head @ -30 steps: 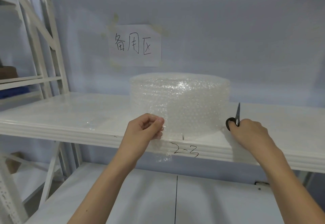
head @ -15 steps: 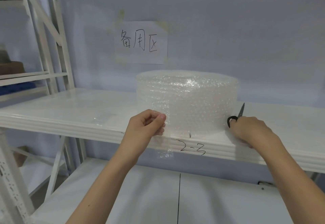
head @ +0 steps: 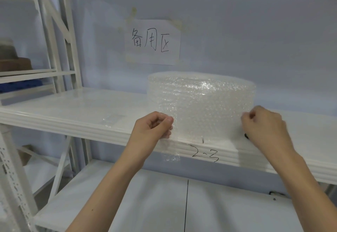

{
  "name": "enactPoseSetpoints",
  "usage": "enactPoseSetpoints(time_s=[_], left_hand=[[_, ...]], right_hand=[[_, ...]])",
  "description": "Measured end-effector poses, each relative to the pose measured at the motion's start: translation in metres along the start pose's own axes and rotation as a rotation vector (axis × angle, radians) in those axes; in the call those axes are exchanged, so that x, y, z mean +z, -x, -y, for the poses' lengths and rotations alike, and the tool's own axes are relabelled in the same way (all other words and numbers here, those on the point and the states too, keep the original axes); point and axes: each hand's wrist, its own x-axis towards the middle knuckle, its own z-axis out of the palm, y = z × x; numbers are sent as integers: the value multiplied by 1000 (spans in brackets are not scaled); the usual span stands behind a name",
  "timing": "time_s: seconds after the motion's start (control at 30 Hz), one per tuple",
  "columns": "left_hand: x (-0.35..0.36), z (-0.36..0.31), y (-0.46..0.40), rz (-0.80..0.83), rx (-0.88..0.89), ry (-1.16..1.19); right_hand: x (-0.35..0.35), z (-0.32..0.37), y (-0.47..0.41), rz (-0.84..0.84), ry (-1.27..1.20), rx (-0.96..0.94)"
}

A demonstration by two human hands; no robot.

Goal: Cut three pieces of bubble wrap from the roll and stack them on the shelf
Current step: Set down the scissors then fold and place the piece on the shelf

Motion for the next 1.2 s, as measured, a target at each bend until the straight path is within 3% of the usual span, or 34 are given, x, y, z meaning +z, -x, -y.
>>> enactPoseSetpoints(time_s=[0.13, 0.2, 0.43, 0.57, 0.87, 1.2], left_hand=[[-1, -5, -2, -10, 10, -8], [-3, -7, -1, 4, 15, -18], [-28, -6, 4, -69, 102, -82], [-41, -5, 8, -19, 149, -137], [-63, 4, 12, -17, 68, -60], [-75, 12, 10, 27, -4, -3]], right_hand=[[1, 70, 37, 399, -710, -130], [9, 92, 49, 525, -770, -158], [39, 121, 52, 590, -985, -64], [49, 130, 52, 622, -1147, 50], [62, 140, 51, 774, -1451, 201], [73, 149, 48, 802, -1551, 246]])
